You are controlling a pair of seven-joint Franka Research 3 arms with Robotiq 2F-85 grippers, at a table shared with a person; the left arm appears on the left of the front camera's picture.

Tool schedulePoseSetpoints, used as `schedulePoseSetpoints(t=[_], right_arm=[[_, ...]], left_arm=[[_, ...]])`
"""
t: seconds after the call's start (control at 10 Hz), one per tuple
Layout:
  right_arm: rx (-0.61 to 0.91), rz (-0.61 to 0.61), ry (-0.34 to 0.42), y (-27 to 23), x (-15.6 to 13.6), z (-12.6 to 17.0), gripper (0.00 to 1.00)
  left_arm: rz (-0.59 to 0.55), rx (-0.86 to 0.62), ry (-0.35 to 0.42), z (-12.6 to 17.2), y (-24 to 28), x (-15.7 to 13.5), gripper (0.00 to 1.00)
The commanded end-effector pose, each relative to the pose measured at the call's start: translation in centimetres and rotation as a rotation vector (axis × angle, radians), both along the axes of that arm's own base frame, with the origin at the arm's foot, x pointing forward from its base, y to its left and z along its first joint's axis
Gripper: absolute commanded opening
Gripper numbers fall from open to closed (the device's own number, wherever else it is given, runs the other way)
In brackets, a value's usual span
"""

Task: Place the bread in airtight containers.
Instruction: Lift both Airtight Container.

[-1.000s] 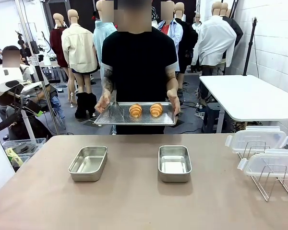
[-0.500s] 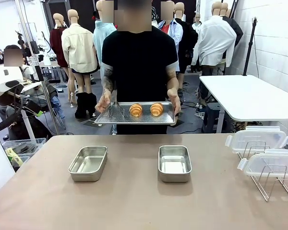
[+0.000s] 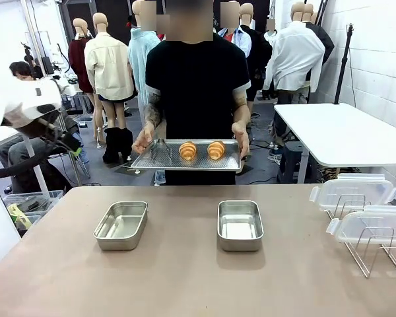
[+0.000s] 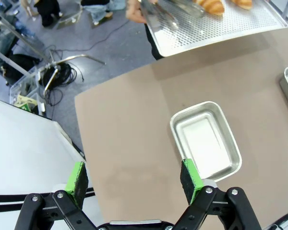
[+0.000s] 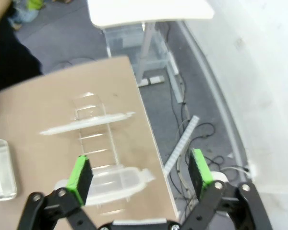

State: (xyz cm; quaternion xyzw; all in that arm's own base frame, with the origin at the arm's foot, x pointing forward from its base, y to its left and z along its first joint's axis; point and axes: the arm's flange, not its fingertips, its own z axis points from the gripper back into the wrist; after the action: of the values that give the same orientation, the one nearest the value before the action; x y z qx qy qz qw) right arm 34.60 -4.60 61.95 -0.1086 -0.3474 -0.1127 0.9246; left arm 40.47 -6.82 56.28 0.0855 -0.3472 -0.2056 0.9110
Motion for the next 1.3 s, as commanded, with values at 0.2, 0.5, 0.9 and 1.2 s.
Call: schedulePoseSetpoints(t=[0.2, 0.5, 0.9, 1.2], right_arm=[[0.081, -0.056, 0.338, 12.3, 9.9, 0.5, 1.0], [0.233, -0.123, 0.499, 14.2, 15.4, -6.0, 1.0], [0.194, -0.113, 0.526, 14.2, 15.9, -9.2, 1.0], [0.206, -0.042, 0.563, 15.7, 17.2, -11.0, 1.0]], left_arm=[[0.135, -0.107, 0.171, -0.7, -2.9, 1.1, 1.0], [0.381, -0.332, 0.235, -4.3, -1.9, 2.9, 1.0], [0.324, -0.239, 0.238, -4.1, -1.9, 2.1, 1.0], [0.451, -0.374, 0.241, -6.9, -1.8, 4.6, 1.0]])
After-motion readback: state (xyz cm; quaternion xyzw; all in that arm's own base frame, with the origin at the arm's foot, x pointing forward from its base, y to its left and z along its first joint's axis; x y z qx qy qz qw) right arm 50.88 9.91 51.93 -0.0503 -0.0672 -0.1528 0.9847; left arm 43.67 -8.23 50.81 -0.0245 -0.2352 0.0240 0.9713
